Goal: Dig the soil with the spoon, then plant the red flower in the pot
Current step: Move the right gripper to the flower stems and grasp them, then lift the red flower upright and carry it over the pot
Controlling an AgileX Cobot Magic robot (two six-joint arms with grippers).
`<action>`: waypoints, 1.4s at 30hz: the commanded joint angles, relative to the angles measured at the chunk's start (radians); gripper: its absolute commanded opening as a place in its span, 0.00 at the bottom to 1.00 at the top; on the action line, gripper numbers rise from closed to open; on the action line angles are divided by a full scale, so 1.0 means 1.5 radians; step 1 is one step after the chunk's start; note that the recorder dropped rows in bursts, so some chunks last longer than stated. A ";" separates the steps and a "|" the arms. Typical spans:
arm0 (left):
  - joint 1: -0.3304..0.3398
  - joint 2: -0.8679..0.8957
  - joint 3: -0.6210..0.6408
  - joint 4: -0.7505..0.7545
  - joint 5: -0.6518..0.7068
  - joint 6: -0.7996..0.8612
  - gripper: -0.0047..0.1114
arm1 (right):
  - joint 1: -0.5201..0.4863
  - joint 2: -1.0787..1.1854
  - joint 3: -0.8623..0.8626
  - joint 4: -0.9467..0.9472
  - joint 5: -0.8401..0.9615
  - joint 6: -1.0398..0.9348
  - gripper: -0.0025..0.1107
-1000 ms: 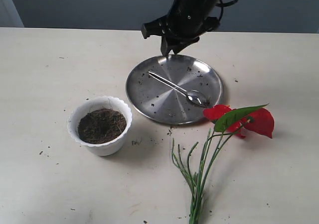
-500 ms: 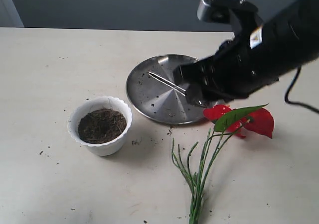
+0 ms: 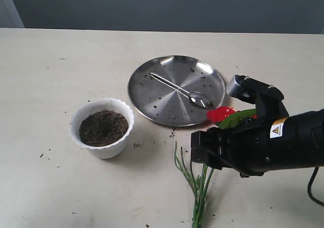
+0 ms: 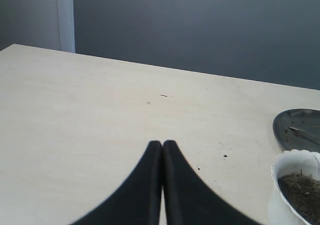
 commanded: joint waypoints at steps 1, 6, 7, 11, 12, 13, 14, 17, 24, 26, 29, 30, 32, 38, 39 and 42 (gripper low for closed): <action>-0.002 -0.003 0.002 0.001 0.001 -0.001 0.04 | 0.001 -0.005 0.007 0.009 -0.063 0.003 0.51; -0.002 -0.003 0.002 0.001 0.001 -0.001 0.04 | 0.001 -0.005 -0.011 0.003 -0.077 0.003 0.51; -0.002 -0.003 0.002 0.001 0.001 -0.001 0.04 | 0.001 -0.005 -0.012 -0.001 -0.072 0.003 0.51; -0.002 -0.003 0.002 0.001 0.001 -0.001 0.04 | 0.001 -0.005 -0.012 -0.025 -0.040 0.003 0.51; -0.002 -0.003 0.002 0.001 0.001 -0.001 0.04 | 0.001 -0.005 -0.012 -0.029 -0.033 0.008 0.51; -0.002 -0.003 0.002 0.001 0.001 -0.001 0.04 | 0.001 -0.005 -0.012 -0.033 -0.032 0.011 0.51; -0.002 -0.003 0.002 0.001 0.001 -0.001 0.04 | 0.001 -0.005 -0.011 -0.034 -0.035 0.014 0.51; -0.002 -0.003 0.002 0.001 0.001 -0.001 0.04 | 0.000 -0.002 0.004 -0.037 -0.065 0.035 0.51; -0.002 -0.003 0.002 0.001 0.001 -0.001 0.04 | 0.000 0.044 0.046 -0.047 -0.111 0.090 0.51; -0.002 -0.003 0.002 0.001 0.001 -0.001 0.04 | 0.000 0.053 0.058 -0.047 -0.136 0.101 0.51; -0.002 -0.003 0.002 0.001 0.001 -0.001 0.04 | 0.000 0.063 0.066 -0.044 -0.154 0.104 0.51; -0.002 -0.003 0.002 0.001 0.001 -0.001 0.04 | 0.000 0.067 0.066 -0.044 -0.154 0.104 0.51; -0.002 -0.003 0.002 0.001 0.001 -0.001 0.04 | 0.000 0.078 0.066 -0.044 -0.164 0.104 0.51; -0.002 -0.003 0.002 0.001 0.001 -0.001 0.04 | 0.000 0.142 0.066 -0.043 -0.232 0.104 0.51; -0.002 -0.003 0.002 0.001 0.001 -0.001 0.04 | 0.000 0.156 0.066 -0.041 -0.241 0.104 0.51; -0.002 -0.003 0.002 0.001 0.001 -0.001 0.04 | 0.000 0.191 0.066 -0.026 -0.255 0.104 0.51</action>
